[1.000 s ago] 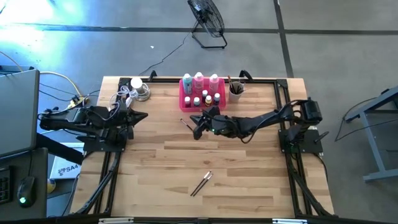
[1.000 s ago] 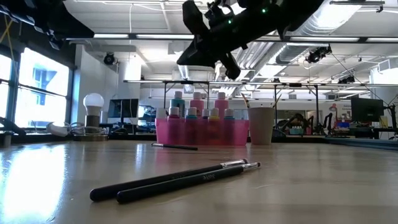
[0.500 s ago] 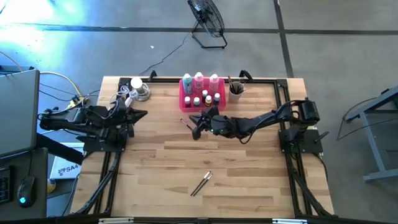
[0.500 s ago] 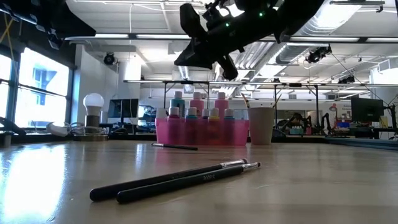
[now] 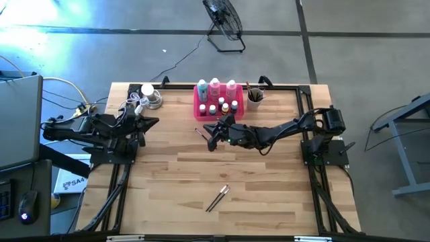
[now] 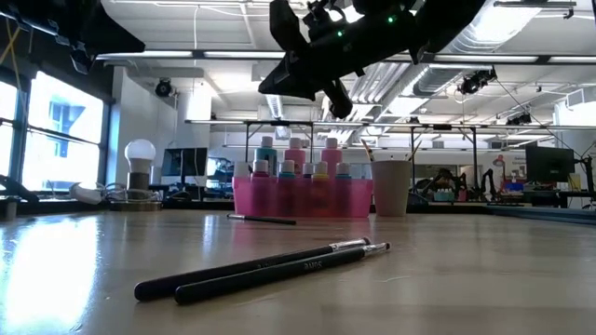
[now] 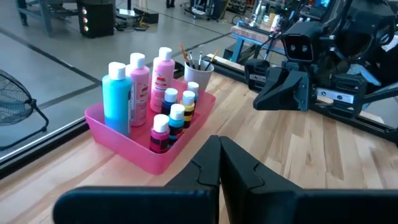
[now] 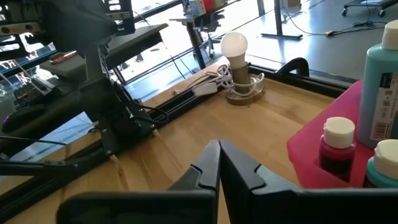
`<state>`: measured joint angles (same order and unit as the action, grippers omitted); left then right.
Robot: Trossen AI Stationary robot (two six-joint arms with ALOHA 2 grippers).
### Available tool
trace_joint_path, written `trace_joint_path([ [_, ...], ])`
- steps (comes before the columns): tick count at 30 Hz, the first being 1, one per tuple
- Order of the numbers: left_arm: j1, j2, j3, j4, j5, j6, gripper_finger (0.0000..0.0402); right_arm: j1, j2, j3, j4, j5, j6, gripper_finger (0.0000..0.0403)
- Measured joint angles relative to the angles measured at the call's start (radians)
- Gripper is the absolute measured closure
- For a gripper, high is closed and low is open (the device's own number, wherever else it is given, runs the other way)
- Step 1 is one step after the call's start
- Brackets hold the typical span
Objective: Pick & Place Paint Supplies
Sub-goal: Put the silver paintbrush into the white cup
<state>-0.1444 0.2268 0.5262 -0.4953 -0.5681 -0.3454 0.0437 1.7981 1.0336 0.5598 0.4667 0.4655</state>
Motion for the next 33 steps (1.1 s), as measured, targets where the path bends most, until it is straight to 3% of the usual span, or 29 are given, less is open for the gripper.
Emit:
trace_joint_path([
  [17, 0.0, 0.0, 0.0, -0.003, 0.0, 0.0, 0.0402, -0.001, 0.0, 0.0, 0.002, -0.008, 0.006, 0.0401],
  [22, 0.0, 0.0, 0.0, -0.003, -0.001, 0.0, 0.0402, -0.008, 0.0, 0.0, 0.03, -0.063, -0.012, 0.0401],
  [27, 0.0, 0.0, 0.0, -0.003, -0.001, 0.0, 0.0402, -0.033, -0.001, 0.007, 0.124, -0.224, 0.057, 0.0401],
  [33, 0.0, 0.0, 0.0, -0.003, -0.001, 0.0, 0.0402, -0.023, -0.001, 0.171, -0.159, -0.255, -0.006, 0.0401],
])
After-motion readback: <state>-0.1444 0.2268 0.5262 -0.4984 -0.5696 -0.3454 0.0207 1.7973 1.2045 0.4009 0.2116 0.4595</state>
